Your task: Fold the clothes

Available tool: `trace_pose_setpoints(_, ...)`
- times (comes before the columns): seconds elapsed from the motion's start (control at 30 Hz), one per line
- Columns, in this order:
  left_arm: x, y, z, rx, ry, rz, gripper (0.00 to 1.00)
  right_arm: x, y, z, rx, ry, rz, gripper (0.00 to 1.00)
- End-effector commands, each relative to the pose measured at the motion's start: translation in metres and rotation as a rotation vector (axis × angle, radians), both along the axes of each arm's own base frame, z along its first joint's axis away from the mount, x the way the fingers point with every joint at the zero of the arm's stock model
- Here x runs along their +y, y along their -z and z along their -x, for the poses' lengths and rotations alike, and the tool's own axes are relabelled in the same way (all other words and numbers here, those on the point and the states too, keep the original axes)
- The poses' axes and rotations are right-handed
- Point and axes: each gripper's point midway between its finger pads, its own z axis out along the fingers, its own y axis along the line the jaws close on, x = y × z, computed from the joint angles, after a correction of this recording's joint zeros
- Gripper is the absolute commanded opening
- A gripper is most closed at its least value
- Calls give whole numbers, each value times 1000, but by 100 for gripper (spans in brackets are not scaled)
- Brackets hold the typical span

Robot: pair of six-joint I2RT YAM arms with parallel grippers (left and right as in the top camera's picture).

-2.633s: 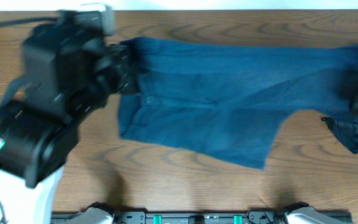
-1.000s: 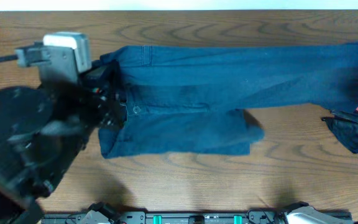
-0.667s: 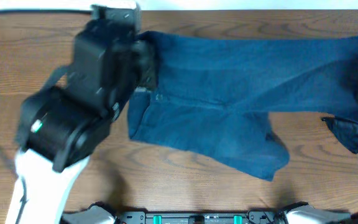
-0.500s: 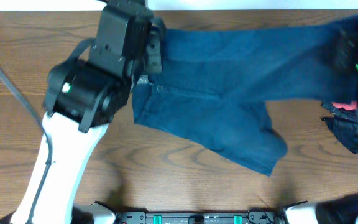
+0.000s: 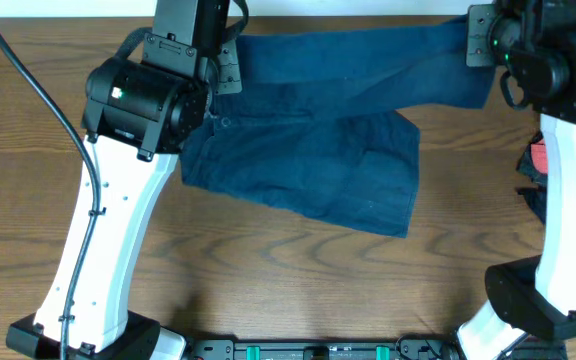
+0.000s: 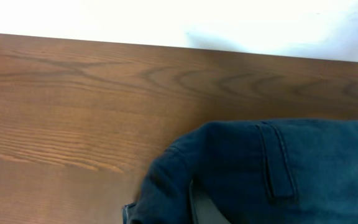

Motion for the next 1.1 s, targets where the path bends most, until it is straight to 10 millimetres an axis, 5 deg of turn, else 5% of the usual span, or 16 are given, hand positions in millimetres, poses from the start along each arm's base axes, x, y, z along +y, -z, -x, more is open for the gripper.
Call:
trace_pose_setpoints(0.0, 7, -12, 4, -32, -24, -3, 6, -16, -30, 17, -93, 47, -23, 1)
trace_pose_setpoints(0.3, -20, -56, 21, -180, 63, 56, 6, -21, -83, 47, -267, 14, -25, 1)
trace_pose_setpoints(0.63, -27, -139, 116, -416, 206, 155, 6, -25, -147, 119, -482, -43, -27, 1)
trace_pose_setpoints(0.87, -17, -169, 172, -508, 304, 244, 6, -37, -163, 180, -553, -62, -52, 1)
trace_pose_setpoints(1.07, -8, -178, 187, -541, 320, 274, 6, -50, -161, 227, -573, -52, -75, 1)
